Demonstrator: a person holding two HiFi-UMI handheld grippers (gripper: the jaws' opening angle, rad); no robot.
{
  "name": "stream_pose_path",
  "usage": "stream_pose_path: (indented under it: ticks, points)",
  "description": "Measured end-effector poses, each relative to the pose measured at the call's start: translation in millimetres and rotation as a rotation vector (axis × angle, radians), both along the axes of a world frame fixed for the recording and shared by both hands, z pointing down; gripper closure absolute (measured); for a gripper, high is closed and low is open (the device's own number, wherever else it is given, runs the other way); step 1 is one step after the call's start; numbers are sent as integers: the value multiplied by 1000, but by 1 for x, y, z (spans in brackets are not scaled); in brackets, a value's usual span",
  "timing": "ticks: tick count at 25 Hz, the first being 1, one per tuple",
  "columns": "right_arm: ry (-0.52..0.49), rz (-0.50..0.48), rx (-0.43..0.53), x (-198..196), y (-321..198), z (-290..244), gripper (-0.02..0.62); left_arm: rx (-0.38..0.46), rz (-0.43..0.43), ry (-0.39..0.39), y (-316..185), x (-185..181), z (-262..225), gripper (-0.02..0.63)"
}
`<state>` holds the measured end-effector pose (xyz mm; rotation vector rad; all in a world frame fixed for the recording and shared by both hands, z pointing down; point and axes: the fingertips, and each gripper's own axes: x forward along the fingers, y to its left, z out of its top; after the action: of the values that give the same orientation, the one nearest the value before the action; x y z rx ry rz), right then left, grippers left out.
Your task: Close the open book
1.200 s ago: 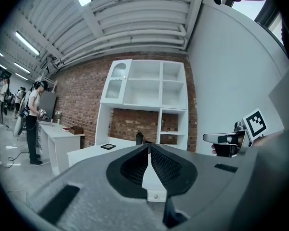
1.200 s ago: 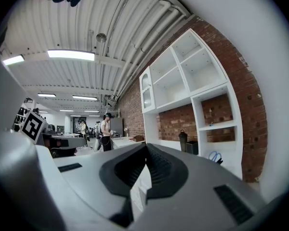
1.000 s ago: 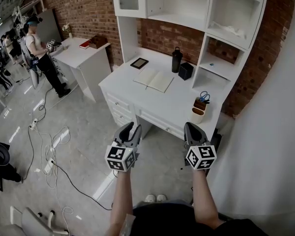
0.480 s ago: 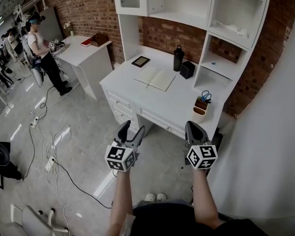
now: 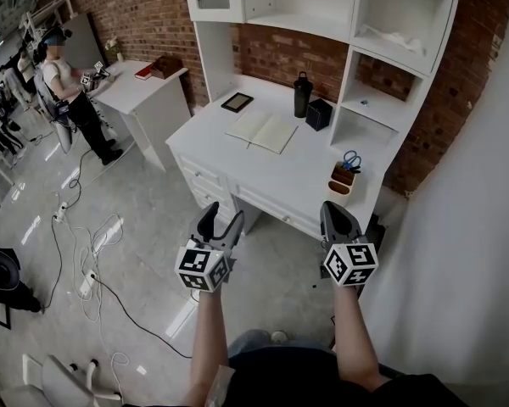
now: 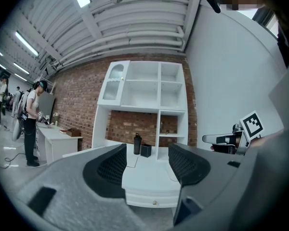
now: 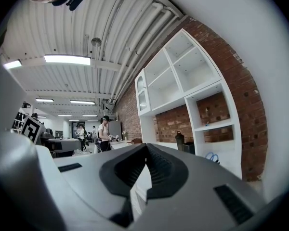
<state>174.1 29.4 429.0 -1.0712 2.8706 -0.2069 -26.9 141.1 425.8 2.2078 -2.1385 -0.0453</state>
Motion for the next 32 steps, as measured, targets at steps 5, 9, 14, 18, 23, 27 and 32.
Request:
stream_pose_path:
  ticks: [5,9,14,18,23,27,32]
  points:
    - [-14,1,15,12,-14,-7,595,28,-20,11,-6,3,-5,364]
    - [-18,-4,19,11,-21,-8,596,32,-31,6,-10,-3,-7,364]
    - [-18,-4,26,-1,-38,-9,595,37,-24,-4,-28,-15,-7,364]
    - [-10,5,34,-16,-60,-11,595,33,-7,-12,-53,-31,-6,364]
    - [1,31,47,-48,-105,-15,595,55,13,8,-104,-68,-7,364]
    - [20,47,40,-81,-140,-9,595,50,44,33,-150,-97,4,364]
    - [60,60,16,-121,-181,3,595,22,76,74,-204,-132,21,364]
